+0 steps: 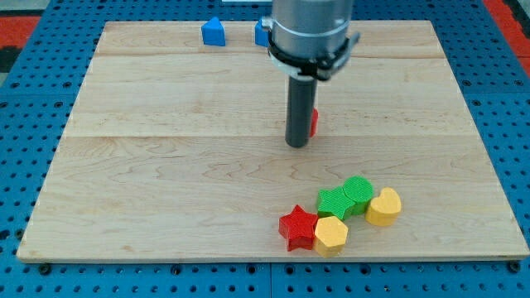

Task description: Move the red circle to top center

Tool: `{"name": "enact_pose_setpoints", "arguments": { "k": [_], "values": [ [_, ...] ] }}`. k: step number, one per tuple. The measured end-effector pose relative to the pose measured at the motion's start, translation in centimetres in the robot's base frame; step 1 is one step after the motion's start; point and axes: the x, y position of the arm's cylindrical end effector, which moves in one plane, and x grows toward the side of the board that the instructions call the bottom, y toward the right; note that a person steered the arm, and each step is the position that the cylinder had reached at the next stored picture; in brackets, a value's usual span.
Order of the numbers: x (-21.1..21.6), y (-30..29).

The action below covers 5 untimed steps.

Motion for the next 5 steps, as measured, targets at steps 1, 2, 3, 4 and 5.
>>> {"name": "enact_pose_setpoints", "arguments": {
  "k": [1,2,3,4,5],
  "values": [
    [-3.4,0.1],
    [-7.7,2.1],
    [-5.0,-0.2],
    [-2.7,0.3],
    [-3.5,8.5]
  ]
}}
